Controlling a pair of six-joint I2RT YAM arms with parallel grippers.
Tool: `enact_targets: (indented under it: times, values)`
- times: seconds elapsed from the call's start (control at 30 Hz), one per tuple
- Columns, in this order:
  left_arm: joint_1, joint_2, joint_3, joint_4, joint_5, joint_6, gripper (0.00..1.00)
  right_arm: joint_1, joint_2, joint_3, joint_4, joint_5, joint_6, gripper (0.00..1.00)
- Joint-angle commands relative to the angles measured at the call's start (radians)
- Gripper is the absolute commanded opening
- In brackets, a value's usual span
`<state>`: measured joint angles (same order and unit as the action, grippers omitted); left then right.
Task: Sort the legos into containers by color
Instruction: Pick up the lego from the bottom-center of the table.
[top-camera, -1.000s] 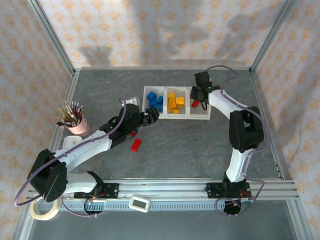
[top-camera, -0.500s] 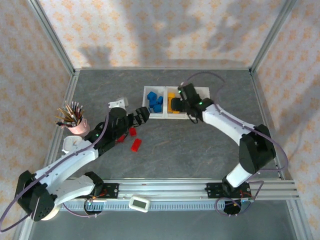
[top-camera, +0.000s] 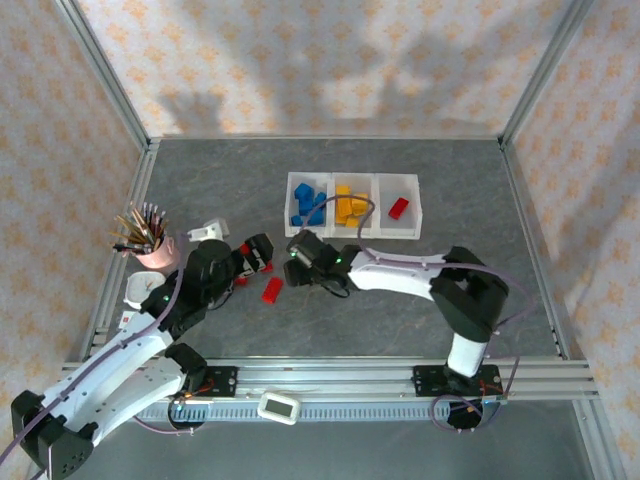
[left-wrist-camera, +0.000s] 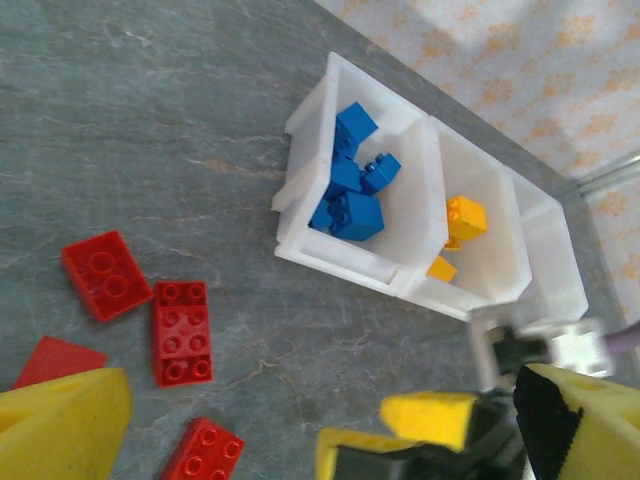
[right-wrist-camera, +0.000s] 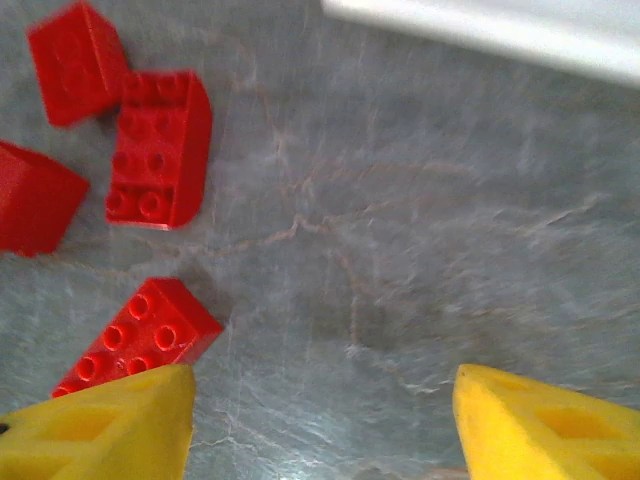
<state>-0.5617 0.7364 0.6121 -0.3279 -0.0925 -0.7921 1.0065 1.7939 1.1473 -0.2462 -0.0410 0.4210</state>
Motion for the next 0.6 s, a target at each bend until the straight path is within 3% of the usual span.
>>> enact_targets:
  times: [0.0,0.17,0.57]
  values:
    - [0.01,-0.035,-0.008,-0.099,-0.05,-0.039,0.99,0.033,0.057,0.063,0.032,0.04,0.042,0.71]
    - [0.012,-0.076,-0.003,-0.148,-0.081,-0.06,0.99,0.076,0.125,0.105,0.048,0.016,0.082,0.75]
    - [0.018,-0.142,0.007,-0.221,-0.134,-0.073,0.99,0.119,0.235,0.185,0.004,0.092,0.126,0.82]
